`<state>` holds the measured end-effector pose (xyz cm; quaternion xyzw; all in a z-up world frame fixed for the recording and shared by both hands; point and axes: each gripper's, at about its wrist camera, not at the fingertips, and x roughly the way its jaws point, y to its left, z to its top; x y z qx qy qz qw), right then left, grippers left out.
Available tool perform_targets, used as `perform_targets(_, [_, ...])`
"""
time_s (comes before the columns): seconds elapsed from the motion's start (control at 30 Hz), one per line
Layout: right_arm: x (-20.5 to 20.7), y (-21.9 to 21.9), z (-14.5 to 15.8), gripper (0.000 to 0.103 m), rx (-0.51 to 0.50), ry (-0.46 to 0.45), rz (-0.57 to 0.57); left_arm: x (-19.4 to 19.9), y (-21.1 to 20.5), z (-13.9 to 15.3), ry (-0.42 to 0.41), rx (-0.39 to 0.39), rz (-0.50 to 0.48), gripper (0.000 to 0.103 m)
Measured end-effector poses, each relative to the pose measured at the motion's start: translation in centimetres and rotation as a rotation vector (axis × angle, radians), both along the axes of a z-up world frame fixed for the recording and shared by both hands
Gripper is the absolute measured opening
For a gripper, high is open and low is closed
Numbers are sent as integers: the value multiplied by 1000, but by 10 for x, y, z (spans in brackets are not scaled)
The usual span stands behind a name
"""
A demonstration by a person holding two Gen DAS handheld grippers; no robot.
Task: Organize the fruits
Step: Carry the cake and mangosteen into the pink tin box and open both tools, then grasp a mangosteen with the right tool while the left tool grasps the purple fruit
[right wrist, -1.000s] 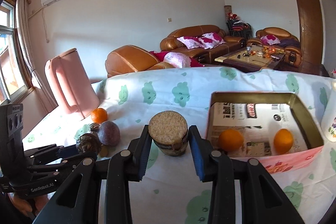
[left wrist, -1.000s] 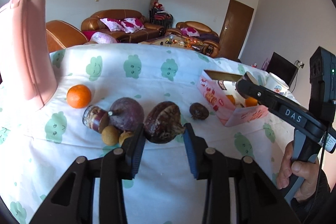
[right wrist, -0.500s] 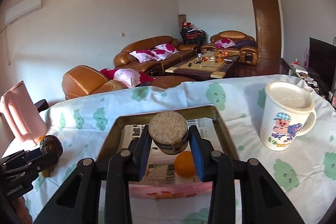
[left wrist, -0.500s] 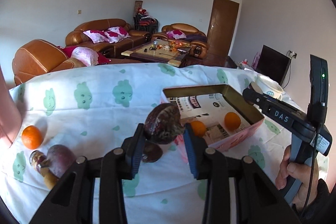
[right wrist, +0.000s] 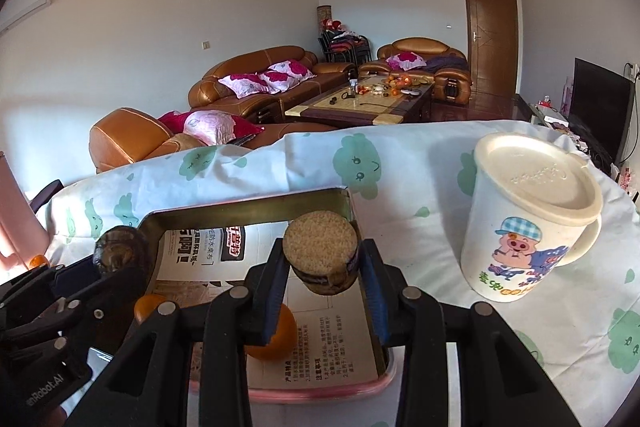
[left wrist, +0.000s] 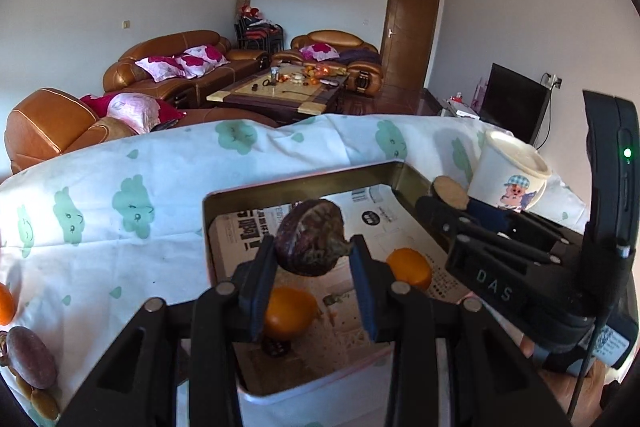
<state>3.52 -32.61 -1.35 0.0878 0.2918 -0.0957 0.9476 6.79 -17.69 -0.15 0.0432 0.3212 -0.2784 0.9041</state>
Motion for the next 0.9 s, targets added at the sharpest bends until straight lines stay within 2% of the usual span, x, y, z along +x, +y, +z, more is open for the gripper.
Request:
perform_targets(0.23, [7, -4, -4, 38, 51, 22, 33, 9, -12, -16, 25, 47, 31, 38])
perform_targets(0.43, [8, -4, -5, 39, 69, 21, 48, 9, -13, -15, 17, 54, 38, 39])
perform_targets(0.5, [6, -2, -3, 44, 66, 8, 52, 7, -14, -14, 5, 61, 37, 40])
perform_targets(0.57, [4, 0, -1, 58, 58, -5, 49, 3, -14, -12, -14, 69, 36, 50])
perform_targets(0.6, [3, 0, 1, 59, 50, -15, 45, 2, -14, -10, -24, 72, 37, 54])
perform_targets(0.67, [-1, 1, 4, 60, 43, -39, 39, -2, -12, -6, -45, 71, 53, 71])
perform_targets(0.83, [-10, 1, 14, 60, 13, -104, 3, -10, 1, 4, -90, 48, 107, 92])
perform_targets(0.9, [-14, 2, 17, 60, 9, -125, 0, -13, 6, 7, -109, 44, 130, 95])
